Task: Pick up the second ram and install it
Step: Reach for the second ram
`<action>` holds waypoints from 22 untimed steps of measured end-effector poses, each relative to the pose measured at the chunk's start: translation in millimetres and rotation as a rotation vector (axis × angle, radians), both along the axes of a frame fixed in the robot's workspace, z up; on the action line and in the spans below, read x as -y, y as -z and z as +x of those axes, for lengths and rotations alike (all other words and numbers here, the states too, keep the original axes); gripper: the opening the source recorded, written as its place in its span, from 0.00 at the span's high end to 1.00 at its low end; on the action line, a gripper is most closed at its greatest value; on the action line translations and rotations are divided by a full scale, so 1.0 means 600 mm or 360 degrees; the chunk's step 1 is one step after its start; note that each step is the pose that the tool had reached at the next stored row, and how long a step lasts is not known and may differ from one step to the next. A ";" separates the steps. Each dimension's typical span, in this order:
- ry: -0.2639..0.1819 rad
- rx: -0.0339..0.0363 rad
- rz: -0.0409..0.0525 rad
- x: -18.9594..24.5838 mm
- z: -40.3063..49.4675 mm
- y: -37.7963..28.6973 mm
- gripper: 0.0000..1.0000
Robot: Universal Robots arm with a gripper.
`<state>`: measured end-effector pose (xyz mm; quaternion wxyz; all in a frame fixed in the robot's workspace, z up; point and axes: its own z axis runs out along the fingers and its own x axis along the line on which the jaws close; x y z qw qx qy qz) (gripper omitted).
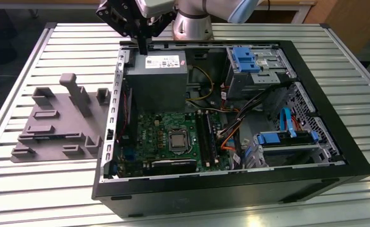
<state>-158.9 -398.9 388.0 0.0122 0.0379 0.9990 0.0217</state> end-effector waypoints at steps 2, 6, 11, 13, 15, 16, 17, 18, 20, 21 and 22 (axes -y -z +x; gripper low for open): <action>0.0000 0.0000 0.0000 0.0000 -0.001 0.000 0.89; 0.0000 0.0000 0.0000 0.0000 -0.004 0.000 0.89; 0.0000 0.0000 0.0000 0.0000 -0.007 0.000 0.89; 0.0000 0.0000 0.0000 0.0000 -0.008 0.000 0.89; 0.0000 0.0000 0.0000 0.0000 -0.009 0.001 0.89; 0.0000 0.0000 0.0000 0.0000 -0.010 0.001 0.89; 0.0000 0.0000 0.0000 0.0000 -0.010 0.001 0.89; 0.0000 0.0000 0.0000 0.0000 -0.011 0.001 0.89; 0.0000 0.0000 0.0000 0.0000 -0.012 0.001 0.89; 0.0000 0.0000 0.0000 0.0000 -0.012 0.001 0.89; 0.0000 0.0000 0.0000 0.0000 -0.013 0.001 0.89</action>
